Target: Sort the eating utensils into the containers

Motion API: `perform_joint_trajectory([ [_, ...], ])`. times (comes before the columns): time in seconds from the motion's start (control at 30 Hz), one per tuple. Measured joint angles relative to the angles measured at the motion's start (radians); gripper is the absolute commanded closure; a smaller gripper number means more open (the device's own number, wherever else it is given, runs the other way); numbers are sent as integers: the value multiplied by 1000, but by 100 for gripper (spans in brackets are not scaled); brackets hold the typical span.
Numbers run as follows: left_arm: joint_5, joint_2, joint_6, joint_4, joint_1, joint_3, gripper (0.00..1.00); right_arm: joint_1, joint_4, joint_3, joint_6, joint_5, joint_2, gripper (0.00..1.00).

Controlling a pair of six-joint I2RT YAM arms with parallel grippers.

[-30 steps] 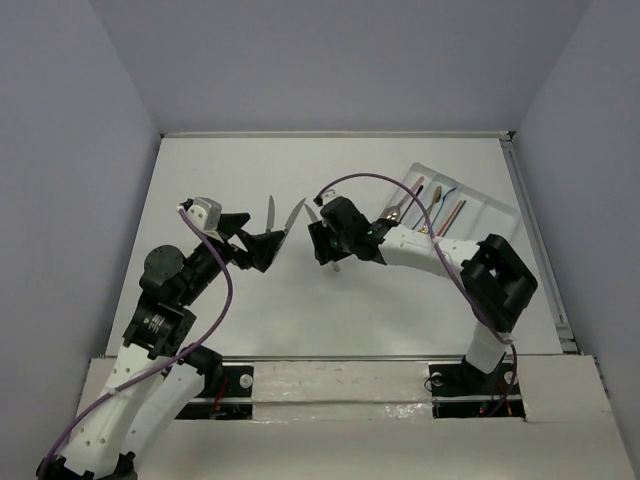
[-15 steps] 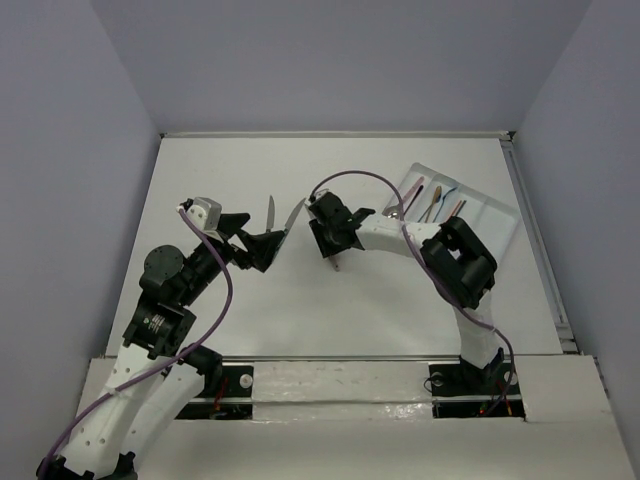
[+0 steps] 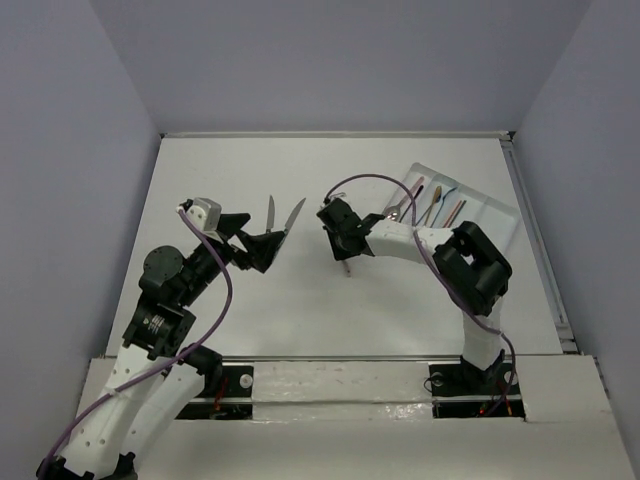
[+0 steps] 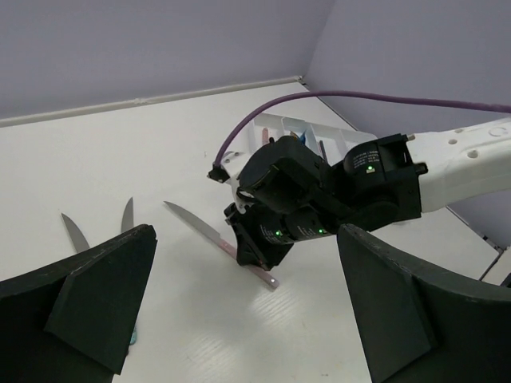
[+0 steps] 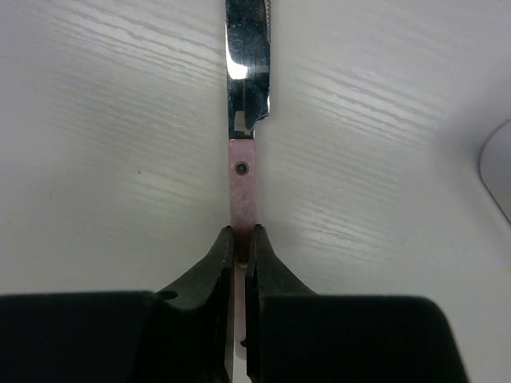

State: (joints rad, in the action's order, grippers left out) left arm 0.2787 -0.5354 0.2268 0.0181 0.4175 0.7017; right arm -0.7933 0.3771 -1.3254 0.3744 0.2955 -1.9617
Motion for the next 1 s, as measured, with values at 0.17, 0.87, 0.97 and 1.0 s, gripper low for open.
perform_joint_trajectory([
  [0.17,2,11,0,1,0,0,1,43,-30,89,50,11,149,100],
  [0.87,-37,138,-2,-2,140,1,1,958,-113,571,103,-111,779,100],
  [0.97,-46,142,-3,-2,151,1,1,973,-113,573,88,-139,751,100],
  [1.0,-48,142,-3,-2,155,1,1,976,-115,573,83,-151,740,100],
])
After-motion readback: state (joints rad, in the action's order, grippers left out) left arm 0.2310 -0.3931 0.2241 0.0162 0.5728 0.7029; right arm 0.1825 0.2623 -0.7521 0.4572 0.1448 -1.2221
